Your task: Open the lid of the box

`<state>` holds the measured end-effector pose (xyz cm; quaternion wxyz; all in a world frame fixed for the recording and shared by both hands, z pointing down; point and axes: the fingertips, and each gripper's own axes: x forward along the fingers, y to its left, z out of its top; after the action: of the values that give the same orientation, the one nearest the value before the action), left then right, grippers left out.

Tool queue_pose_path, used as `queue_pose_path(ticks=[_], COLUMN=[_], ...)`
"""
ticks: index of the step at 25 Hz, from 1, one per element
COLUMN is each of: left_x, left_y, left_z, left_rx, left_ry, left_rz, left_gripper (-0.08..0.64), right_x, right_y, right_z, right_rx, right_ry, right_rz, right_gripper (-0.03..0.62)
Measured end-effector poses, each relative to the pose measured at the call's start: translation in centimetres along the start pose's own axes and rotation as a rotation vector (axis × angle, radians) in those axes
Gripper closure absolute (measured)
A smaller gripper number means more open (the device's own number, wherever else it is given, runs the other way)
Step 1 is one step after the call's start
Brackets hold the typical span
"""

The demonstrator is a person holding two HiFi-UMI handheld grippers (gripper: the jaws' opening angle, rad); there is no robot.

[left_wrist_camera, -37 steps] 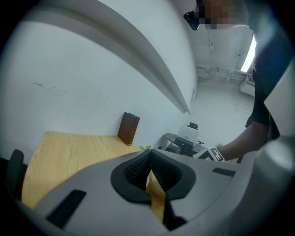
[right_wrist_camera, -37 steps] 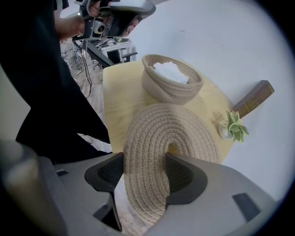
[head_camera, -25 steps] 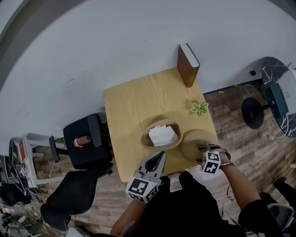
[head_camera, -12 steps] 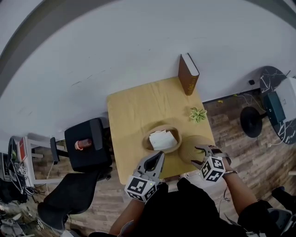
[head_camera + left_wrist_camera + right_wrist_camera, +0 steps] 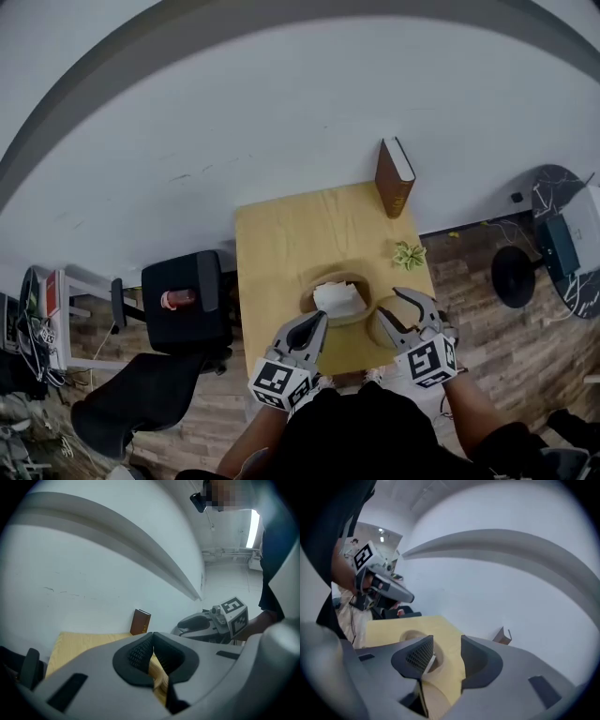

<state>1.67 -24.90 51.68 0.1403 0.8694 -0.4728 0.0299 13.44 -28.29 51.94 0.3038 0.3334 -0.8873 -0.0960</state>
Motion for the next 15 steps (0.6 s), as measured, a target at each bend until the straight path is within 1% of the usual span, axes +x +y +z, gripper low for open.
queue_pose_path(ticks=[2, 4, 6, 8, 10, 13, 15], left_x=[-0.2, -0.6, -0.9, -1.1, -1.3, -1.5, -1.4], left_y=[0.5, 0.7, 0.8, 1.1, 1.3, 1.3, 1.2], left_z=[0.1, 0.2, 0.3, 0.5, 0.6, 1.0, 1.3], left_rx=[0.012, 0.022, 0.023, 0.028, 0.030, 0.024, 0.025], left_ry=[0.001, 0.005, 0.006, 0.000, -0.005, -0.019, -0.030], left_rz=[0.012, 0.023, 0.030, 0.036, 0.041, 0.049, 0.049], left_gripper=[0.541, 0.541, 0.541, 0.541, 0.541, 0.541, 0.541], right_x=[-0.3, -0.6, -0.9, -0.9, -0.9, -1.3, -1.6], right_y=[-1.3, -2.1, -2.7, -2.9, -3.0, -3.6, -4.0], right_z=[1.5, 3.0, 3.9, 4.4, 4.7, 4.9, 5.0], right_rx=[0.060, 0.128, 0.198, 0.245, 0.262, 0.276, 0.283], right_ry=[-0.079, -0.153, -0.194, -0.198, -0.224, -0.245, -0.250], right_rz=[-0.069, -0.105, -0.113, -0.098, -0.093, -0.126, -0.149], right_gripper=[0.390, 0.417, 0.458, 0.476, 0.511, 0.562, 0.572])
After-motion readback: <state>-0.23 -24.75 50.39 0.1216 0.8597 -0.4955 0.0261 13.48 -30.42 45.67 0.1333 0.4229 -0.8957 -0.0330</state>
